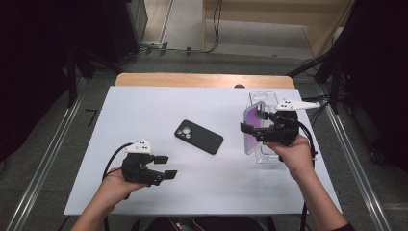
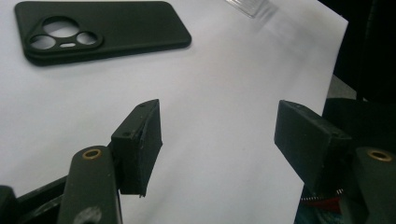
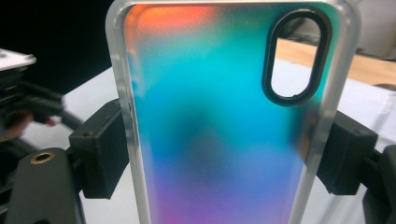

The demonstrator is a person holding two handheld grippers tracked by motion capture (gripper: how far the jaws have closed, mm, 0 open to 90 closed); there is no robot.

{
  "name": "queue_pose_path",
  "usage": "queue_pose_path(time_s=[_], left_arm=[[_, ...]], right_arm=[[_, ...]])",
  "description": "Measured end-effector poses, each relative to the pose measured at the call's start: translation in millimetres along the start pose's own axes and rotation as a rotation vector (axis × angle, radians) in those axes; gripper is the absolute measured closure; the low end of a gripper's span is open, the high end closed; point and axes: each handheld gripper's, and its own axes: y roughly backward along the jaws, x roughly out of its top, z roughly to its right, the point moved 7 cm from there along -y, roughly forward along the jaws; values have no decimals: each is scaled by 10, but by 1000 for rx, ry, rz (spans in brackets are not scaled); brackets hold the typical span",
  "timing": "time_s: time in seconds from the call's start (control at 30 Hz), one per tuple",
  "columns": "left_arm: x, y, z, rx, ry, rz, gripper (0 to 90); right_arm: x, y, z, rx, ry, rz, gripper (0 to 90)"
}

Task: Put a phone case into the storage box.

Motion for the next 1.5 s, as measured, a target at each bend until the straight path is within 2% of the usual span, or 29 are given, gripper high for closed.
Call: queue_pose_path(time_s=[0.13,0.33,0.57,0.7,0.93,1.03,1.1,1.37,1.5], left_arm=[[-5,7,9,3,-4,4,325],[-20,4,6,1,-4,4,325],[-32,10,-12,3,5,7,325],[-36,23,-19,4,11,14,325],[-72,10,-25,12,12,1,325],[-79,-2,-25,8,18,6,325],[-82,-1,-33,11,19,6,325],[-100,10,-56,14,25,5,326],[-106,9,-58,15,26,6,326]], right_arm=[[32,53,123,-87,-18,25,156],[80,100,311,-181,-42,40,156],[114,84,500,-253,-86,63,156],[133,41,607,-308,-76,69,156],[193,36,817,-356,-97,78,156],[217,29,945,-374,-128,88,156],[223,11,1007,-383,-131,90,156],[270,-165,1235,-443,-139,93,156],[291,-273,1342,-475,-132,77,156]])
